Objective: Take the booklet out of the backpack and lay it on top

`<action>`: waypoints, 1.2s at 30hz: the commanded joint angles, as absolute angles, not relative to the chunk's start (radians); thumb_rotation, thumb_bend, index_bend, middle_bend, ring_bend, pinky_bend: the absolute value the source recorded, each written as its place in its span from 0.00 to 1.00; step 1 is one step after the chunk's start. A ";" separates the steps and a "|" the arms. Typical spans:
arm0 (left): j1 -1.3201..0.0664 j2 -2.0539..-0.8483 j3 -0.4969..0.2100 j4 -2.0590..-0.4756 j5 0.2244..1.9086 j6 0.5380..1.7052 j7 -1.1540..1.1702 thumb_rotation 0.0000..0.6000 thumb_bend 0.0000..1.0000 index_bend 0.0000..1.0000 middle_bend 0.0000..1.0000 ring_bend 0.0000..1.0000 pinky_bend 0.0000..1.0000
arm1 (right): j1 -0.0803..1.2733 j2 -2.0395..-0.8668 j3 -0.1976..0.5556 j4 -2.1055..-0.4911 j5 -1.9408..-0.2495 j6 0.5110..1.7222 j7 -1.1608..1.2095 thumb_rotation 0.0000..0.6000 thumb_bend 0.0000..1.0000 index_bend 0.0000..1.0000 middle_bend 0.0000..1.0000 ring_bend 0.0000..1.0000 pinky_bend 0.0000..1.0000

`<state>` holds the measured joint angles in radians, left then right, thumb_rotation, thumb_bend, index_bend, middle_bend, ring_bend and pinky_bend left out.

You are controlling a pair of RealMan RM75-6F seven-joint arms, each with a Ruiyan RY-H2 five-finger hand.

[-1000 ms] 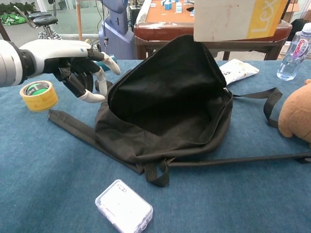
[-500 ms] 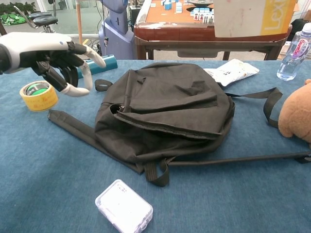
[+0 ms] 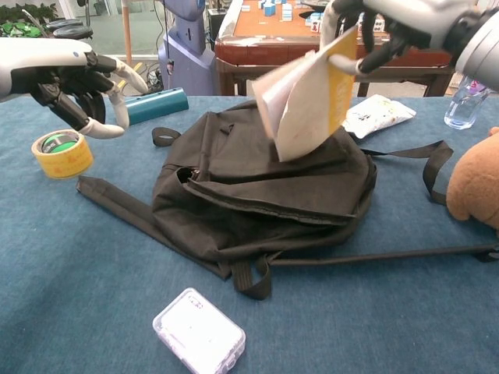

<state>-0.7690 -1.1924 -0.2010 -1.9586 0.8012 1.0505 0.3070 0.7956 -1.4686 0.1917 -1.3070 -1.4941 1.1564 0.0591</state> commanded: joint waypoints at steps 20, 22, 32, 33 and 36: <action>-0.608 -1.095 -0.165 -1.841 0.892 1.049 0.072 1.00 0.32 0.22 0.42 0.47 0.37 | 0.588 -1.028 -0.014 -1.787 -1.668 1.245 0.257 1.00 0.31 0.00 0.02 0.00 0.00; -0.585 -1.084 -0.156 -1.832 0.916 1.060 0.052 1.00 0.32 0.22 0.42 0.47 0.37 | 0.545 -1.016 -0.010 -1.770 -1.661 1.305 0.199 1.00 0.31 0.00 0.06 0.01 0.05; -0.431 -1.095 -0.099 -1.768 1.106 1.286 0.039 1.00 0.32 0.23 0.42 0.47 0.36 | 0.352 -1.040 -0.009 -1.679 -1.584 1.494 -0.052 1.00 0.35 0.37 0.39 0.29 0.33; -0.416 -1.099 -0.091 -1.760 1.126 1.308 0.037 1.00 0.32 0.23 0.42 0.47 0.36 | 0.335 -1.041 -0.013 -1.669 -1.572 1.499 -0.048 1.00 0.36 0.37 0.39 0.29 0.33; -0.365 -1.104 -0.057 -1.742 1.198 1.373 0.041 1.00 0.32 0.25 0.42 0.47 0.36 | 0.283 -1.048 -0.026 -1.637 -1.542 1.522 -0.034 1.00 0.36 0.37 0.39 0.29 0.33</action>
<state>-0.4092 -1.0945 -0.0873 -1.7641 1.1459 1.3266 0.0380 0.3111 -1.0409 -0.0158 -1.6601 -1.5645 1.5007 -0.0419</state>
